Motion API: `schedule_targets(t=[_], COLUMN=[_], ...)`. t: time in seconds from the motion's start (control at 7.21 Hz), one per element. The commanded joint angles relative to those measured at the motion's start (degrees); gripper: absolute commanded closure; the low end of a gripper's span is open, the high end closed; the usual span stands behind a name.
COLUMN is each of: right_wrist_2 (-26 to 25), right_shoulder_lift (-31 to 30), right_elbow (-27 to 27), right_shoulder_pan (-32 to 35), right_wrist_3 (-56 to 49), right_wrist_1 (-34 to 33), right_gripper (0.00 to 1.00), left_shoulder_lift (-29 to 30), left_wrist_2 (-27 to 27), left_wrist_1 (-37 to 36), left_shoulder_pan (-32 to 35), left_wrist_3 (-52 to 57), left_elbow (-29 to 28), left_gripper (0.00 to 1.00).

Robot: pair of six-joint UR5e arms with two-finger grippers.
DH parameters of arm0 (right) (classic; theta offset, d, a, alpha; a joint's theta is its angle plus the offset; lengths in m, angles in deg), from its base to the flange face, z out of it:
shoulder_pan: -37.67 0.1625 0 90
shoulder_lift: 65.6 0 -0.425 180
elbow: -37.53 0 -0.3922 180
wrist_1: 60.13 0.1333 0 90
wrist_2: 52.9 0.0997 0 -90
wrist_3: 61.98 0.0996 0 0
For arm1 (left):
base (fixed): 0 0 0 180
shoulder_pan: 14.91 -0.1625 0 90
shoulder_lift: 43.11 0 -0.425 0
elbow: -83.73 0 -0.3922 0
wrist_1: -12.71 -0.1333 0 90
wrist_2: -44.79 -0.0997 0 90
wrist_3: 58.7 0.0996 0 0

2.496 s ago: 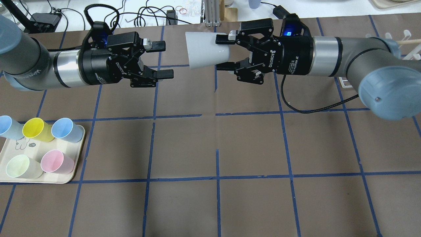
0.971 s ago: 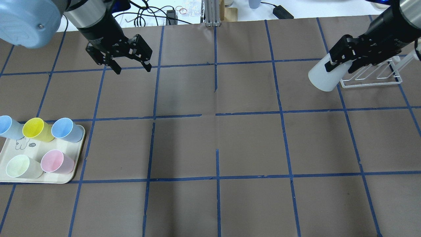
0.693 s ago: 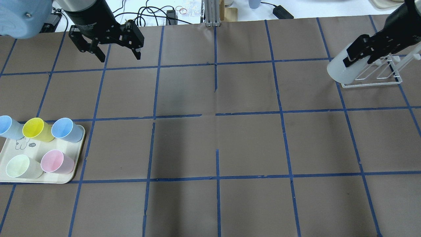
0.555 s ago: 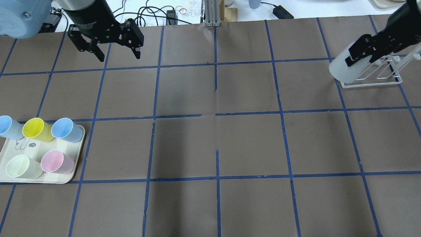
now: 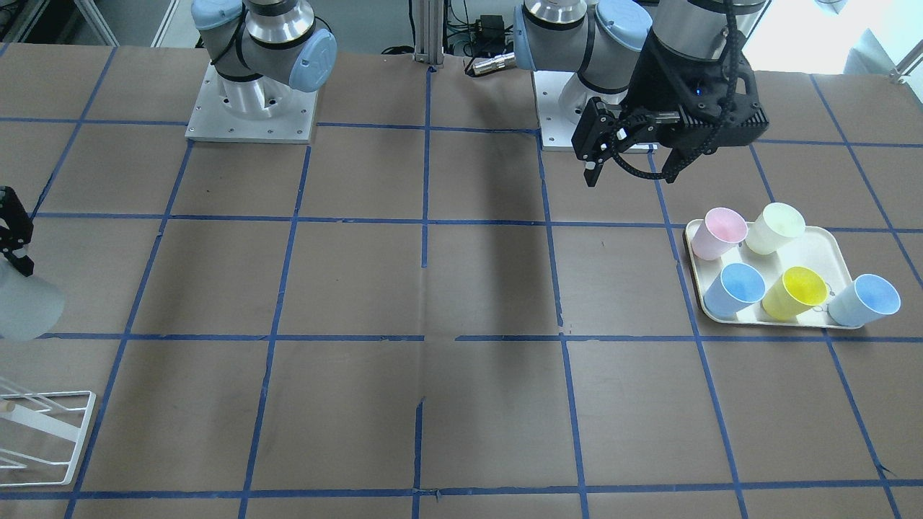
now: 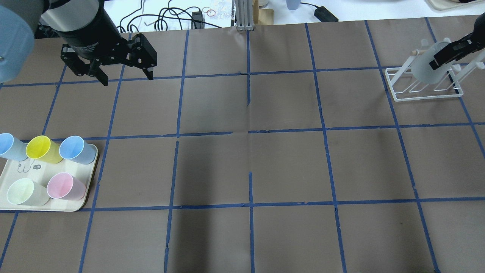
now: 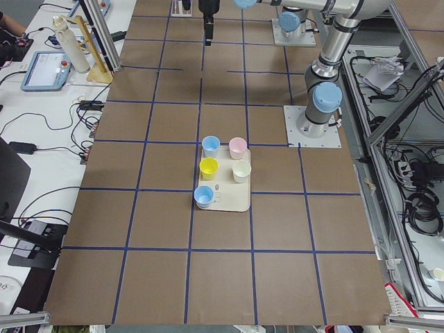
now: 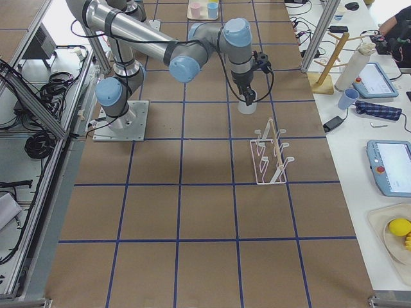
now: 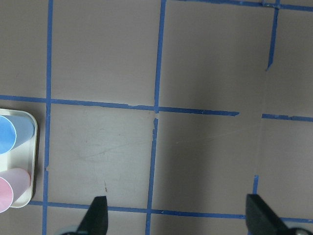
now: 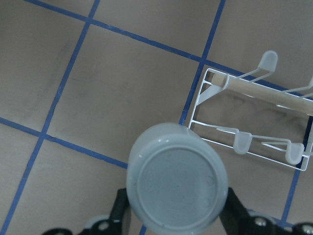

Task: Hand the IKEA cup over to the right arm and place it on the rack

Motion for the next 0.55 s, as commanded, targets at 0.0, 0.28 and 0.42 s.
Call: schedule_targets(t=[0.0, 0.28, 0.42], right_wrist_2=[-0.2, -0.3, -0.4], right_shoulder_lift=[3.1, 4.2, 4.3], right_elbow=[0.0, -0.1, -0.1], right_shoulder_pan=[-0.9, -2.3, -2.8], right_wrist_3=[-1.9, -2.2, -3.2], right_wrist_1=[-4.1, -5.0, -5.1], right_gripper=[1.0, 1.0, 1.0], left_shoulder_lift=[-0.3, 1.2, 1.2], left_wrist_2=[-0.4, -0.9, -0.8], left_wrist_1=[-2.0, -1.6, 0.2], left_shoulder_pan=[-1.3, -1.7, -1.9], left_wrist_3=[1.9, 6.3, 6.6], left_elbow=[1.5, 0.8, 0.4], left_gripper=[0.0, 0.0, 0.0])
